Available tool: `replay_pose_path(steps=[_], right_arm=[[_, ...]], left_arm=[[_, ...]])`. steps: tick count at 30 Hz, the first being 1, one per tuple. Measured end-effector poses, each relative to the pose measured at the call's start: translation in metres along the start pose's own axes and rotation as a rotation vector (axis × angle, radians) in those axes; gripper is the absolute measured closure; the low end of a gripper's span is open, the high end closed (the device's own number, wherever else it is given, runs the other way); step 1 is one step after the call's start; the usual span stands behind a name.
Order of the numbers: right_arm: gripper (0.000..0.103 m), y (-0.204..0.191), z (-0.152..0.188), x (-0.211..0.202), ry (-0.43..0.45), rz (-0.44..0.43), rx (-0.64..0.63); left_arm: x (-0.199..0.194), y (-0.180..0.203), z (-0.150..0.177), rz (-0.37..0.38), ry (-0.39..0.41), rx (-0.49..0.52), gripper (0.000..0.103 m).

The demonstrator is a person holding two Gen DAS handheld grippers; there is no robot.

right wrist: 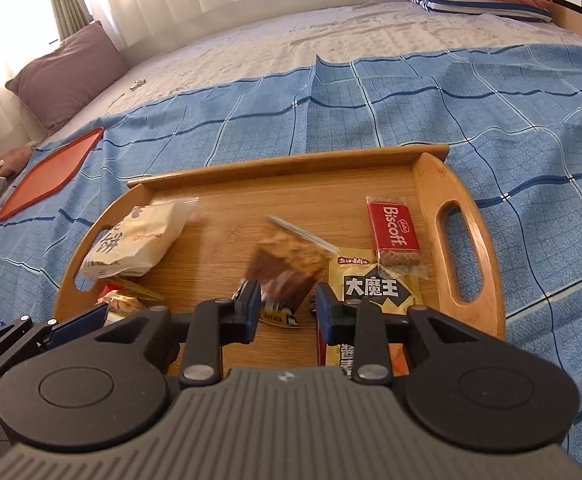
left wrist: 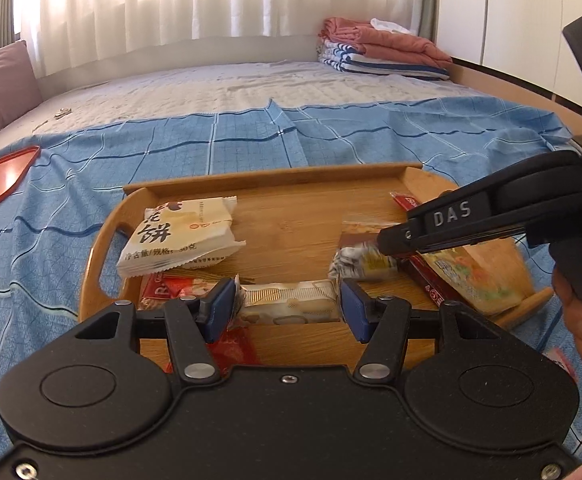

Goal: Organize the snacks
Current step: 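Carry both snacks over the tray and open both tools to release, then move both tools back toward the remaining snacks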

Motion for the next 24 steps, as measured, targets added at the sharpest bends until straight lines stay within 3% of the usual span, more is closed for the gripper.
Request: replay_pose_path(steps=[4, 7, 8, 9, 11, 12, 20, 24], right_arm=[[0.067, 0.005, -0.002, 0.001, 0.006, -0.001, 0.023], [0.067, 0.008, -0.003, -0.004, 0.016, -0.017, 0.042], [0.065, 0.009, -0.004, -0.007, 0.021, -0.018, 0.041], [0.063, 0.009, -0.004, -0.009, 0.025, -0.018, 0.040], [0.047, 0.011, -0.005, -0.016, 0.034, -0.022, 0.042], [0.046, 0.012, -0.005, -0.019, 0.040, -0.026, 0.044], [0.029, 0.021, -0.002, -0.053, 0.079, -0.036, 0.032], [0.027, 0.025, 0.007, -0.070, 0.089, -0.041, 0.015]], left_arm=[[0.005, 0.006, 0.001, 0.028, -0.006, -0.014, 0.046], [0.006, 0.008, 0.001, 0.018, 0.000, -0.002, 0.039], [0.005, 0.009, 0.001, 0.015, 0.005, 0.003, 0.032], [0.003, 0.009, 0.000, 0.014, 0.012, 0.008, 0.024], [-0.002, 0.009, -0.001, -0.001, 0.024, 0.020, 0.018], [-0.005, 0.009, -0.002, -0.005, 0.031, 0.031, 0.016], [-0.042, 0.008, -0.004, -0.006, 0.076, 0.062, 0.009], [-0.066, 0.009, 0.002, 0.005, 0.099, 0.063, 0.008]])
Point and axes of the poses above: each gripper's, at about its wrist camera, not at the fingertips, and x roughly the way its jaws point, y to its right, z to its underside, the point moved 10 cm from there along x, roughly the way its jaws point, and after that the axes turned 13 degrees about x, right-handed, at the moved point
